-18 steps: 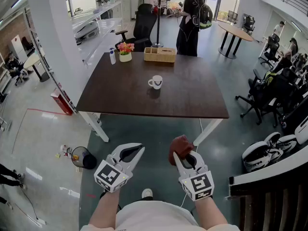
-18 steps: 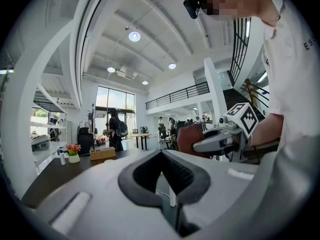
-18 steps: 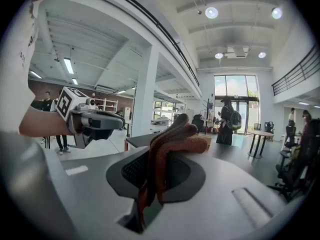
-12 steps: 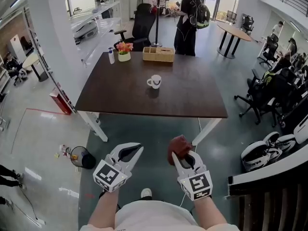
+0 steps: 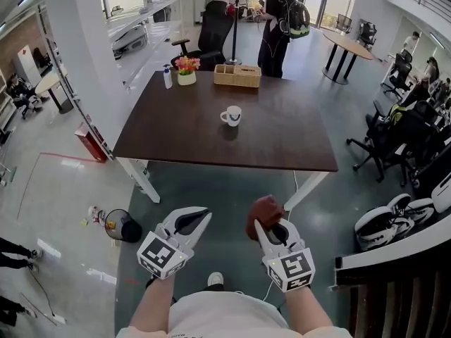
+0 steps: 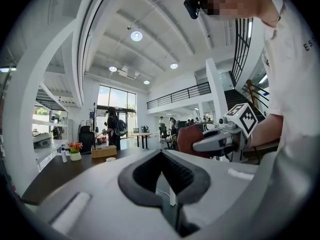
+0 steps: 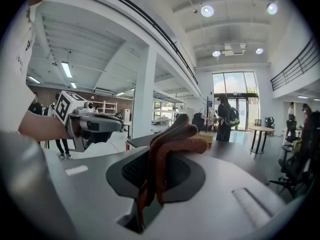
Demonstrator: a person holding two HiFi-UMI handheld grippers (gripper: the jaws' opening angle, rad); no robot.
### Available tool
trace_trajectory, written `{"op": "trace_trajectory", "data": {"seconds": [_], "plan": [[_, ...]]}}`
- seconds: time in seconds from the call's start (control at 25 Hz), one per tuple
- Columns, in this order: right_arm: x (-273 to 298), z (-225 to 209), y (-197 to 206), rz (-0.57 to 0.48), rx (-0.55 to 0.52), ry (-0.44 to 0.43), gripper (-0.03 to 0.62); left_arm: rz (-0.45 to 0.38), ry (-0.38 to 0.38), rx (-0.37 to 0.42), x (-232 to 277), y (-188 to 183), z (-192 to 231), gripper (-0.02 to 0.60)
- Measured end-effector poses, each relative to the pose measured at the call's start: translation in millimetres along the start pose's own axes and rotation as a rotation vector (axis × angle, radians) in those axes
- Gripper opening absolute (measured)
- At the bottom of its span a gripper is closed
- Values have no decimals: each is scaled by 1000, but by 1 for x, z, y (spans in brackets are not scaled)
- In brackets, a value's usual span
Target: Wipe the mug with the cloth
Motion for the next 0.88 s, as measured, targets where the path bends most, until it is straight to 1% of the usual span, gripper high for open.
{"op": "trace_trajectory", "data": {"seconds": [0.32, 0.48, 0.64, 0.88], "plan": [[34, 11, -5, 16, -17, 23, 80, -29, 3, -13, -13, 9, 41, 0], [49, 12, -7, 18, -12, 42, 80, -45, -6, -35, -20, 13, 60, 0], [68, 6, 0, 52, -6, 43, 80, -25, -14, -48, -20, 22, 77, 0], [123, -16, 0, 50, 3, 26, 80, -6, -42, -73, -2, 36, 126, 0]]}}
Point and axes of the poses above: the fingertips, and each gripper's own axes: x forward along the fingers, z to its left, y out of its underside, the point moved 8 cm from there along -x, backward along the fingers, and after that the axes turned 13 degrees about y, right-handed, at the moved point
